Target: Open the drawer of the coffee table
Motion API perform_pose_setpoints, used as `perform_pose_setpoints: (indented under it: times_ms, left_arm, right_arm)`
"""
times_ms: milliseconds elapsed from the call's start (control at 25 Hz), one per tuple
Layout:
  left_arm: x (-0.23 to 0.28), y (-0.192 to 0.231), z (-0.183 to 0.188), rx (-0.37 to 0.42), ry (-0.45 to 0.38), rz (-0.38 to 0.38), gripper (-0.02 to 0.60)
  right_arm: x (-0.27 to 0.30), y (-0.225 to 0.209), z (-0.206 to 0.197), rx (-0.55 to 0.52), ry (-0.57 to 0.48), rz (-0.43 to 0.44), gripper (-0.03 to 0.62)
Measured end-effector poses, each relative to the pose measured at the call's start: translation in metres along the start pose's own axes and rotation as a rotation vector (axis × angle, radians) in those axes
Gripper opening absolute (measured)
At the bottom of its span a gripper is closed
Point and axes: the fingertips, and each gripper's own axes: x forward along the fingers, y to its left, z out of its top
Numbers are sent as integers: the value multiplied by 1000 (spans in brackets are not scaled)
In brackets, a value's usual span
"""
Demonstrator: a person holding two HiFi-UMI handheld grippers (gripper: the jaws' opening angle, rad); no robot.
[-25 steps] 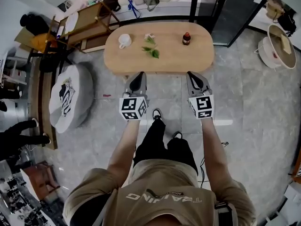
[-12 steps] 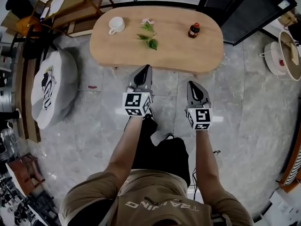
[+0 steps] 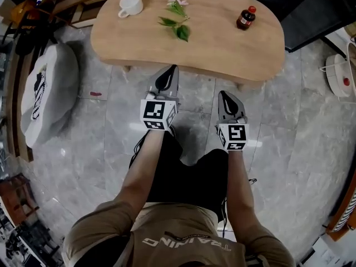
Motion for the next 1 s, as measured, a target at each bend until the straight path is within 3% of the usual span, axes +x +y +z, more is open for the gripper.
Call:
perform_pose_setpoints:
  times_ms: [200, 440, 640, 720, 920, 1000]
  left_arm:
    - [6, 18, -48, 46, -28, 48, 0]
    - [5, 11, -81, 35, -92, 67, 1]
    - [1, 1, -95, 61, -66, 108, 2]
    - [-12, 0, -102, 35, -61, 124, 2]
    - [-37, -13, -89, 44, -119, 145, 1]
    - [-45, -21, -90, 18, -120, 134, 2]
  right_arm:
    - [32, 3, -71, -19, -2, 5, 5]
    - [64, -9, -106, -40, -52, -11, 6]
    - [93, -26, -142, -6, -101, -28, 6]
    - [101, -28, -160, 26, -110, -23, 6]
    - [112, -34, -180, 97, -142, -9, 10]
    - [115, -31, -181, 95, -146, 12, 68]
